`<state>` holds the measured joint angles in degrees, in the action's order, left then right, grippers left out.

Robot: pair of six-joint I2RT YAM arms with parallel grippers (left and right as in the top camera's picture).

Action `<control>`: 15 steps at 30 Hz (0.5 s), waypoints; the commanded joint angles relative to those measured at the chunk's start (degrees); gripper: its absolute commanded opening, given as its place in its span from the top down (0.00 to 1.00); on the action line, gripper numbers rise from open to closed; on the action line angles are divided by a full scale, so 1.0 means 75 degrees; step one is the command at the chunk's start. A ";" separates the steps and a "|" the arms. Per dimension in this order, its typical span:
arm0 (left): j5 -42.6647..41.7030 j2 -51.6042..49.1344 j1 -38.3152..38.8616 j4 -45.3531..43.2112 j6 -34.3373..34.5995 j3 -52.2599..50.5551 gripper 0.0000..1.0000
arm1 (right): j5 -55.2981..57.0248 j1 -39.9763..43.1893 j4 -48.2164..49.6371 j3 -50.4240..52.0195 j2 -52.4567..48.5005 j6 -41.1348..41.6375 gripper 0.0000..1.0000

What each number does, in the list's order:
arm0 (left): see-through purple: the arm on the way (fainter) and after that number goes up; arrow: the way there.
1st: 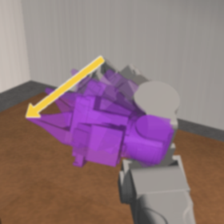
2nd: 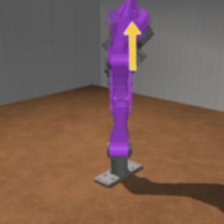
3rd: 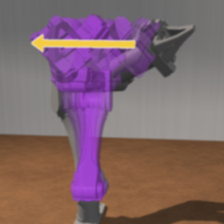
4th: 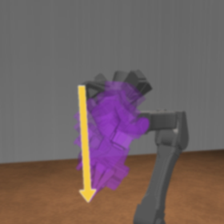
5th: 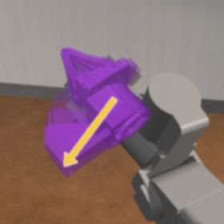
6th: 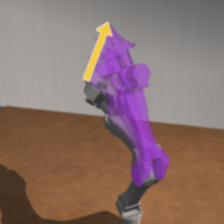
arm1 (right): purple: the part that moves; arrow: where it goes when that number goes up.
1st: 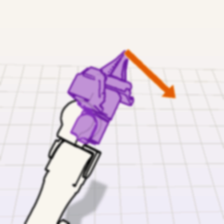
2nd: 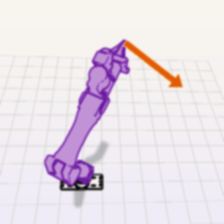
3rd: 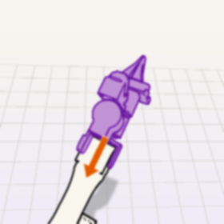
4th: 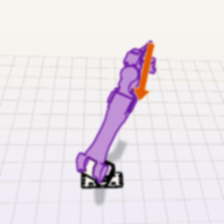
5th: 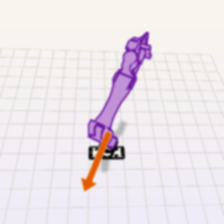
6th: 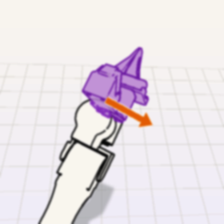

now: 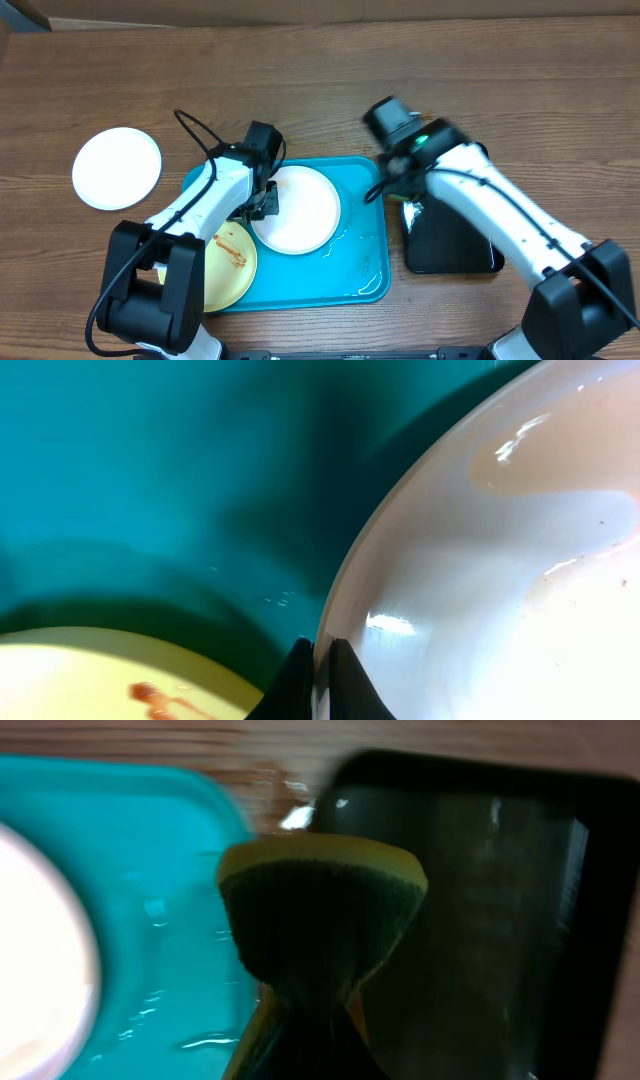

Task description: Clean dirty plates on tray and stack at the side

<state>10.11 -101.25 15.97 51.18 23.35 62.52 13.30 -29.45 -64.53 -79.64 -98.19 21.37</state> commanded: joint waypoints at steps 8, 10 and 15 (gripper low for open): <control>0.0746 0.1682 -0.0058 -0.0009 -0.0321 0.0443 0.96 | -0.1475 0.2241 -0.0539 0.0099 0.0146 -0.0889 0.96; 0.0801 0.1993 0.0017 -0.0117 -0.0478 0.0443 0.96 | -0.1475 0.2425 -0.0385 0.0315 0.0146 -0.0889 0.96; 0.1431 0.2643 0.0425 -0.0315 -0.0723 0.0443 0.96 | -0.1478 0.2652 0.0329 0.0994 0.0140 -0.0915 0.96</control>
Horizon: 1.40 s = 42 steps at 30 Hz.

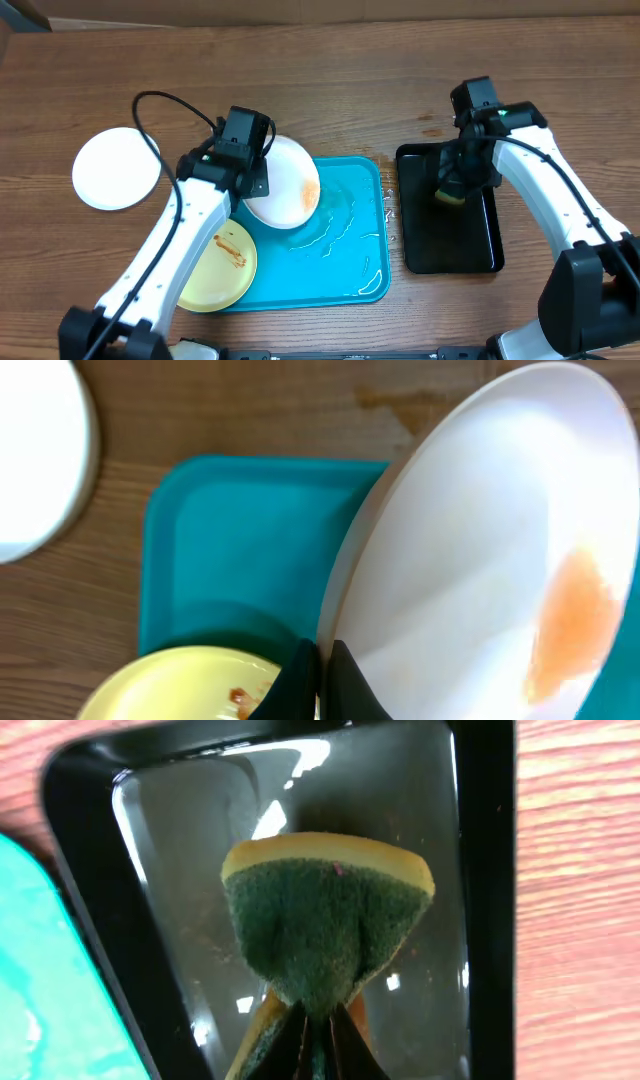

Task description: Clean dirty plates on tray and stack at the side

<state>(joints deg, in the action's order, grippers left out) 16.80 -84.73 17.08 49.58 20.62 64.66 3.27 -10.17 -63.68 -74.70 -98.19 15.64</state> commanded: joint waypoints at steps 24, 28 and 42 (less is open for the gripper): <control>0.8827 0.0860 0.5490 -0.0192 -0.1393 0.0157 0.96 | -0.0160 0.0082 0.1941 0.1781 0.0131 -0.0143 0.23; 0.9090 0.0860 0.5703 -0.0198 -0.1469 0.0157 0.96 | -0.0484 0.0082 0.2002 0.1816 0.0131 -0.0143 0.22; 0.8553 0.0860 0.5776 -0.0297 -0.1434 0.0157 0.96 | -0.0539 0.0082 0.2623 0.2678 0.0102 -0.0146 0.96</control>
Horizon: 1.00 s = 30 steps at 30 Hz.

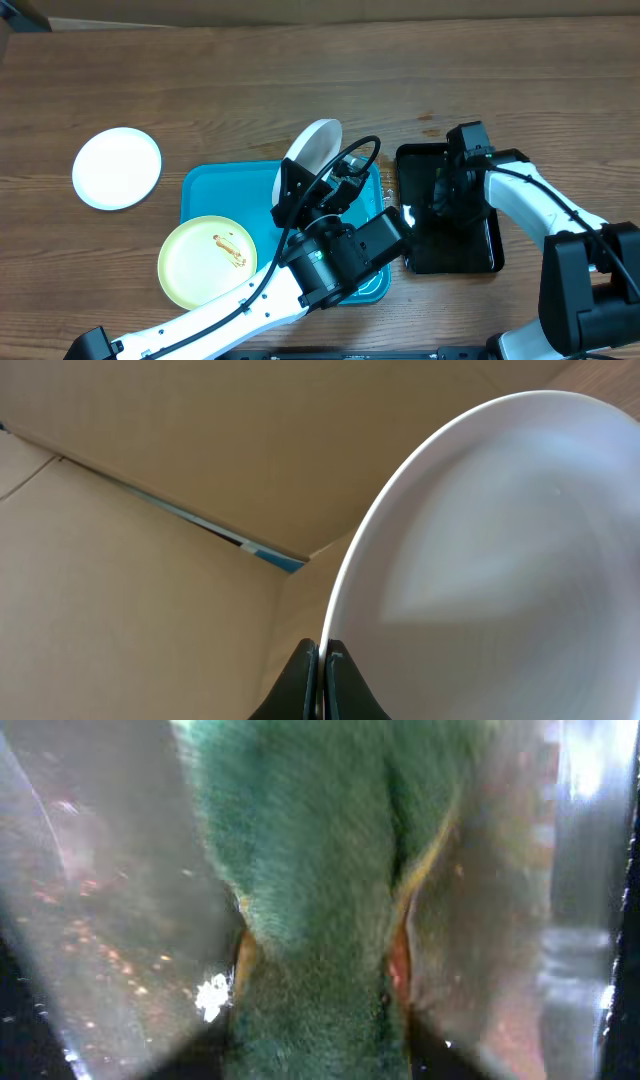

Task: Clean dirty plates on tray and stack at the side
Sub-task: 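Carry the white plate with the left gripper onto the left plate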

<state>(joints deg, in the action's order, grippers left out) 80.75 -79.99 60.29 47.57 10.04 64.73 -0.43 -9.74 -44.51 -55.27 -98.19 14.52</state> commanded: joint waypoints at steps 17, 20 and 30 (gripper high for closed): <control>0.0026 0.0227 0.0015 -0.0026 -0.0026 0.0149 0.96 | 0.0245 0.0023 0.0297 -0.0595 0.0096 0.0000 0.01; 0.0023 0.0227 0.0015 -0.0026 -0.0026 0.0149 0.96 | 0.0245 0.0023 0.0743 -0.0481 0.0041 0.0003 0.02; -0.0323 0.0227 -0.0082 -0.0029 0.0105 0.0149 0.96 | 0.0242 0.0023 0.1329 -0.0265 -0.0012 0.0003 0.21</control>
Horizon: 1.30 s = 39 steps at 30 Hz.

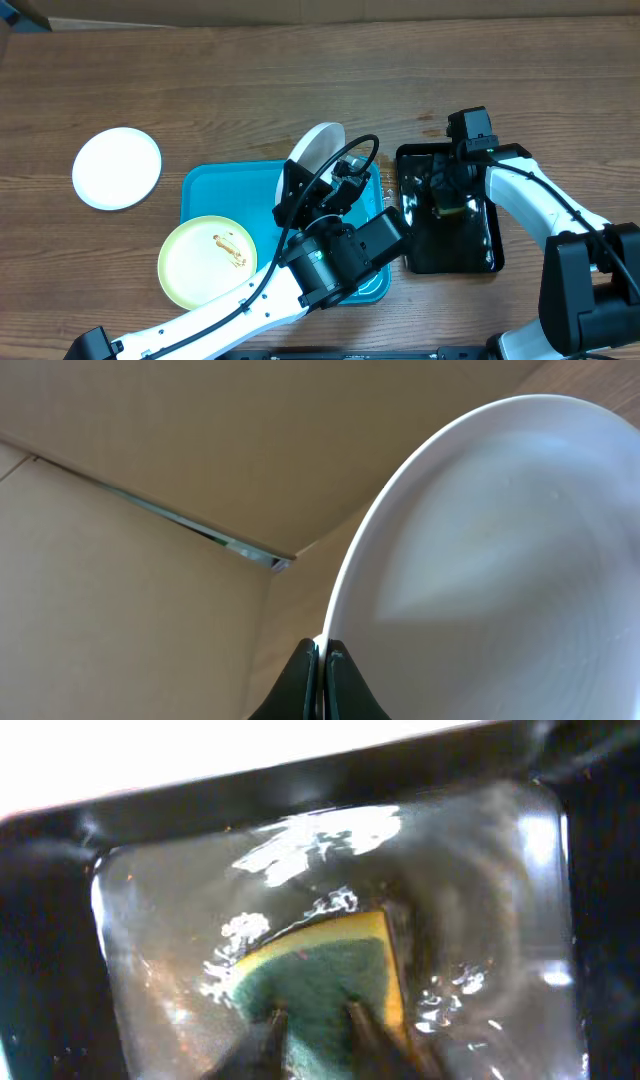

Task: Clean dirty plates on tray and stack at the side
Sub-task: 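Carry the white plate with the left gripper onto the left plate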

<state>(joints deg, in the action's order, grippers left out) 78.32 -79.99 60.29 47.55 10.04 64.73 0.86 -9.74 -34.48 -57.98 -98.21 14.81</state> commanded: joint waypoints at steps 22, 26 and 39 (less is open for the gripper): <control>-0.8996 0.1078 -0.8548 0.0096 0.3118 0.0152 0.96 | 0.0070 0.0023 -0.0178 0.0096 -0.0009 -0.0032 0.00; -0.9407 0.1256 -0.9862 -0.0009 0.3136 0.0152 0.96 | 0.0070 0.0023 -0.0178 0.0096 -0.0009 -0.0032 0.00; -0.9393 0.0970 -1.2088 0.0009 0.3864 0.0125 0.96 | 0.0070 0.0023 -0.0178 0.0096 -0.0009 -0.0032 0.00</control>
<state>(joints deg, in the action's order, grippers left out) 8.93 -71.85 -28.05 47.99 36.86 64.79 0.84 -9.74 -36.05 -57.74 -98.21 14.59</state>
